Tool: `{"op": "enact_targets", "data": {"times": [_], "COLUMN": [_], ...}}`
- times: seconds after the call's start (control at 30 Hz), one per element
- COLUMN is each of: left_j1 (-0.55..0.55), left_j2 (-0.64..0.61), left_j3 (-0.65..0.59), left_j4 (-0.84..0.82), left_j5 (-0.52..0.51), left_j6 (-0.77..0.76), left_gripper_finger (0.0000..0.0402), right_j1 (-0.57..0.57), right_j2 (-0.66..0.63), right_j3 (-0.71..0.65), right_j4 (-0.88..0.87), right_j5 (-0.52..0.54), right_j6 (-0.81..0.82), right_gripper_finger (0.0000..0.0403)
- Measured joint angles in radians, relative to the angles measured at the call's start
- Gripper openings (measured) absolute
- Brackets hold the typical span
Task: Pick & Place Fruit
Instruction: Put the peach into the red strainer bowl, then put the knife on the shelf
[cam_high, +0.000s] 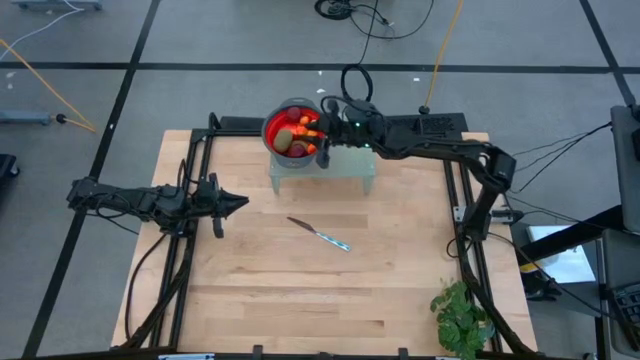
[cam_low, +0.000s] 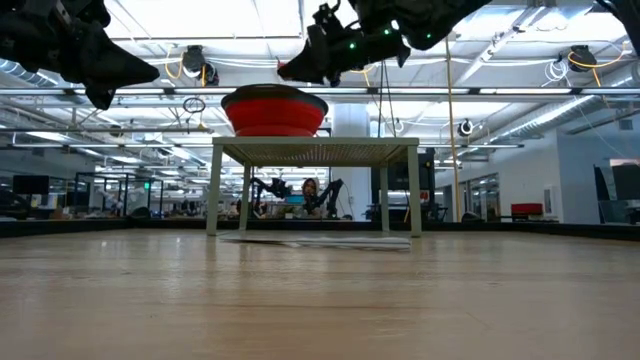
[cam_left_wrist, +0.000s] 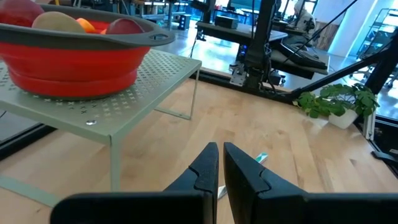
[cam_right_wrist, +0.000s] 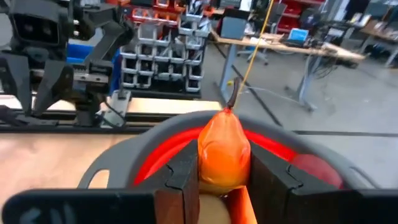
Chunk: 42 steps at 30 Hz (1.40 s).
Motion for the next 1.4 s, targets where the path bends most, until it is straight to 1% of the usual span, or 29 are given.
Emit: {"op": "enact_targets", "data": {"times": [0.13,0.3,0.53,0.83,1.0,1.23,1.4], "left_j1": [0.000,0.000,0.000,0.000,0.000,0.000,0.000], "left_j2": [0.000,0.000,0.000,0.000,0.000,0.000,0.000], "left_j3": [0.000,0.000,0.000,0.000,0.000,0.000,0.000], "left_j4": [0.000,0.000,0.000,0.000,0.000,0.000,0.000], "left_j5": [0.000,-0.016,-0.043,-0.043,-0.044,-0.044,-0.044], "left_j6": [0.000,-0.001,-0.001,-0.001,-0.002,-0.002,0.000], "left_gripper_finger": [0.0024,0.0024,0.0024,0.0024,0.0024,0.0024,0.0024], "right_j1": [-0.011,-0.014,-0.025,-0.025,-0.025,-0.025,-0.011], "right_j2": [0.029,0.029,0.030,0.030,0.030,0.024,-0.006], "right_j3": [0.000,0.000,0.000,0.000,0.000,0.000,-0.002], "right_j4": [0.004,-0.001,-0.051,-0.071,-0.071,-0.072,-0.108], "right_j5": [-0.049,-0.049,-0.047,-0.045,-0.044,-0.043,-0.044], "right_j6": [0.033,0.033,0.066,0.081,0.082,0.082,0.081], "right_gripper_finger": [0.0100,0.0100,0.0102,0.0134,0.0141,0.0139,0.0116]}}
